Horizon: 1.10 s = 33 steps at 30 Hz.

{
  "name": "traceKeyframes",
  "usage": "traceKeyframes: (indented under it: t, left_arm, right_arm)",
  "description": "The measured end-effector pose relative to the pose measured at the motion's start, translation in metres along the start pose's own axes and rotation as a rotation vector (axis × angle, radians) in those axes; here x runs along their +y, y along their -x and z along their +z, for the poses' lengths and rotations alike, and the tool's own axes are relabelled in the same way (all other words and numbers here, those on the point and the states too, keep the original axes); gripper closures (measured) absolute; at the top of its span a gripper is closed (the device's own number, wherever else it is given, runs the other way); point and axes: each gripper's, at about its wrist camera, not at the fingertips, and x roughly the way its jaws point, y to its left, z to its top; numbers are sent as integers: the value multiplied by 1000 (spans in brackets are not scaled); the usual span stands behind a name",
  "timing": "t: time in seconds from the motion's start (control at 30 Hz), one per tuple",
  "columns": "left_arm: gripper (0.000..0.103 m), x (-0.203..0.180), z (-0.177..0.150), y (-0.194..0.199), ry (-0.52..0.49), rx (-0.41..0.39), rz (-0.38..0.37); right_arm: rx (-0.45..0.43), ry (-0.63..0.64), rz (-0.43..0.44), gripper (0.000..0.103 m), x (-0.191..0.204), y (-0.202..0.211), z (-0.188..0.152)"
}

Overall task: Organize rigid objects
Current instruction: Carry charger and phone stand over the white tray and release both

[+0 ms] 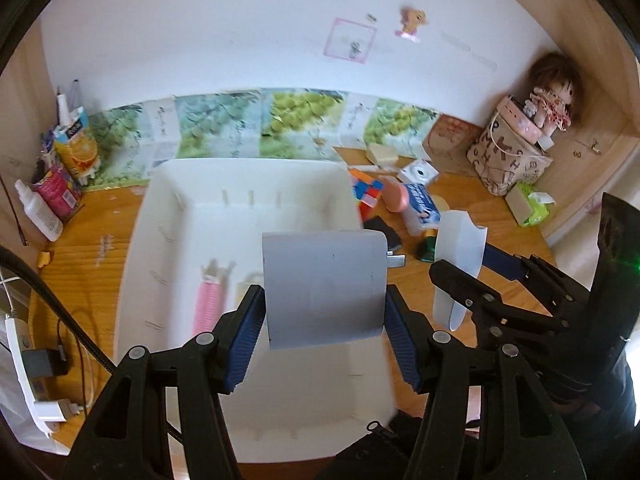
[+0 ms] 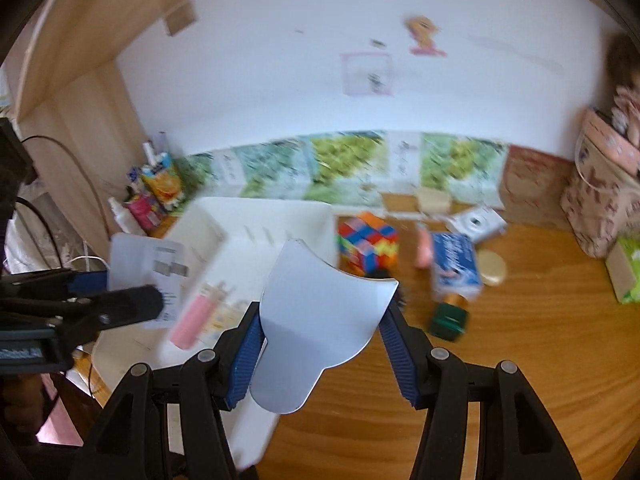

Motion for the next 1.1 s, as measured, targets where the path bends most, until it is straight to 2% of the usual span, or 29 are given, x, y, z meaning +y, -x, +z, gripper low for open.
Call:
traceKeyframes:
  t: [0.13,0.27,0.53,0.67,0.77,0.83,0.97,1.1]
  left_arm:
    - [40,27,-9,7,0,-64,35]
    - [40,57,-16,7,71,-90,64]
    - [42,112,-34,-13,214,29,159]
    - [43,116,-36,-2,207,-20,164]
    - [42,116,-38,-1,195,-22,160]
    - [41,114,-39,-3,189,-10,158]
    - [29,110,-38,-5,187,-8,154]
    - [25,103,-38,-5,184,-17,143]
  right_arm:
    - [-21,34,50,44,29,-6,-2]
    - [-14,51,92,44,54,-17,-8]
    - [69,79,126,44,87,-47,-27]
    - [98,68,140,45,90,-55,-35]
    - [88,62,139,44,92,-54,-36]
    - [84,58,128,31,92,-53,-36]
    - [62,50,106,27,88,-47,-37]
    - [47,35,88,27,80,-40,-40]
